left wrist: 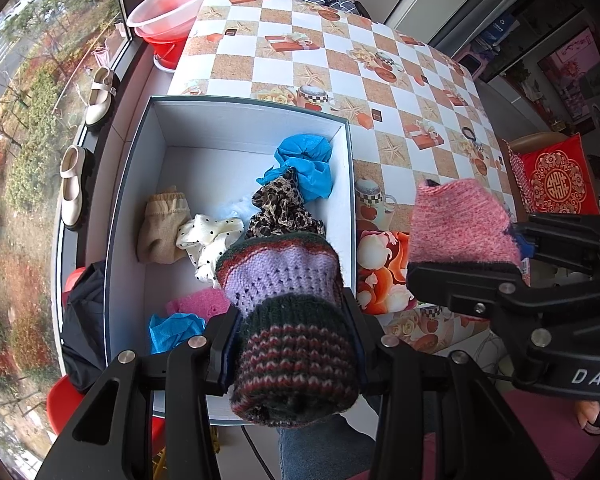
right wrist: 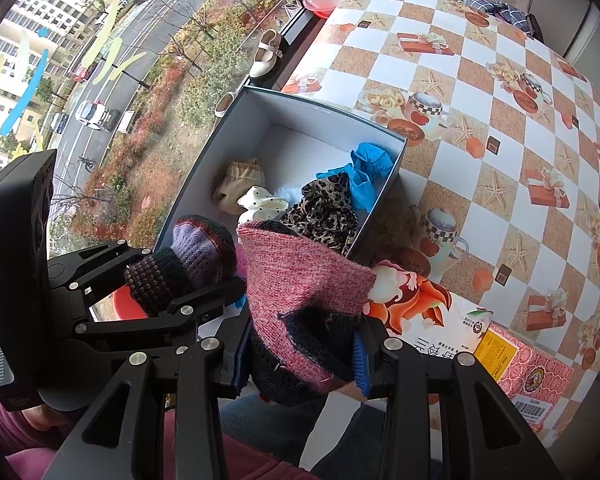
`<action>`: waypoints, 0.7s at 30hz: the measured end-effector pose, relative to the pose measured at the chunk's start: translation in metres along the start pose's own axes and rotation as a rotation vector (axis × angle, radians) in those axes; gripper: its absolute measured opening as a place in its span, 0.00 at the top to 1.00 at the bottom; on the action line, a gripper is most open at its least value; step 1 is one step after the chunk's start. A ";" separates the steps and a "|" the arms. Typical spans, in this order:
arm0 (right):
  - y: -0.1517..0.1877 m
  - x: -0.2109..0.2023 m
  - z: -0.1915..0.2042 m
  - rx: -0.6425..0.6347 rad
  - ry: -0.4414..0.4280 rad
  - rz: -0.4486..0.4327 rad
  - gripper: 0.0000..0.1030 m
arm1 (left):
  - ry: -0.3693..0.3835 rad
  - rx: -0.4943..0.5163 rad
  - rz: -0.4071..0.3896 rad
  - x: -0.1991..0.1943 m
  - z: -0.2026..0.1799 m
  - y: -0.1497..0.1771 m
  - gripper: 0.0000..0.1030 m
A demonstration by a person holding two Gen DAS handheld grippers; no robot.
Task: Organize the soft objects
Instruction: 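Carry the striped knit hat and pink-black hat over the white box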
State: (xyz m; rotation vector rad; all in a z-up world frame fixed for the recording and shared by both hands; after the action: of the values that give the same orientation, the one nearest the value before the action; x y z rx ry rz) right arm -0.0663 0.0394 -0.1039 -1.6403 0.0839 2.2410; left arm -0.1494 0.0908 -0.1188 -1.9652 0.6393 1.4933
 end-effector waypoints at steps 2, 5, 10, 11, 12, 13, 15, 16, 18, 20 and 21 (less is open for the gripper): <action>0.000 0.000 0.000 0.000 0.000 0.000 0.61 | 0.000 0.000 0.000 0.000 0.000 0.000 0.56; -0.001 0.001 0.001 0.001 -0.001 0.002 0.61 | 0.000 0.000 0.001 0.000 0.000 0.000 0.56; -0.001 0.003 0.002 0.000 -0.001 0.004 0.61 | 0.000 0.000 0.000 0.000 0.002 0.000 0.56; -0.001 0.003 0.002 0.000 -0.001 0.004 0.61 | 0.000 -0.001 -0.001 0.000 0.002 0.000 0.56; -0.001 0.004 0.002 0.000 0.000 0.003 0.61 | 0.000 -0.001 0.000 0.000 0.001 0.000 0.56; -0.001 0.004 0.002 0.000 0.000 0.003 0.61 | 0.001 -0.001 0.000 0.000 0.002 0.000 0.56; -0.001 0.003 0.001 0.000 -0.001 0.003 0.61 | 0.000 0.000 0.000 0.000 0.002 0.000 0.56; -0.001 0.003 0.001 0.001 -0.001 0.003 0.61 | 0.001 0.000 0.000 0.000 0.002 0.000 0.56; -0.002 0.003 0.002 0.003 0.001 0.003 0.61 | 0.001 0.000 -0.002 -0.001 0.002 -0.001 0.56; -0.003 0.003 0.002 0.006 0.004 -0.001 0.61 | 0.002 -0.002 -0.009 -0.002 0.004 -0.002 0.56; -0.003 0.002 0.001 0.009 0.006 -0.006 0.61 | 0.002 -0.004 -0.013 -0.003 0.006 -0.003 0.56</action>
State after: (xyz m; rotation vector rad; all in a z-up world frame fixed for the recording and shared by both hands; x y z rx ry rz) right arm -0.0673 0.0429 -0.1051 -1.6412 0.0897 2.2279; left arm -0.1522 0.0973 -0.1164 -1.9706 0.6236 1.4867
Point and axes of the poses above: each gripper's, at about its wrist camera, not at the fingertips, and x roughly the way its jaws point, z to its left, y to its underside, the point moved 6 cm from there along x, roughly the way its jaws point, and after that the axes turned 6 degrees about -x, right-handed, at the moved point
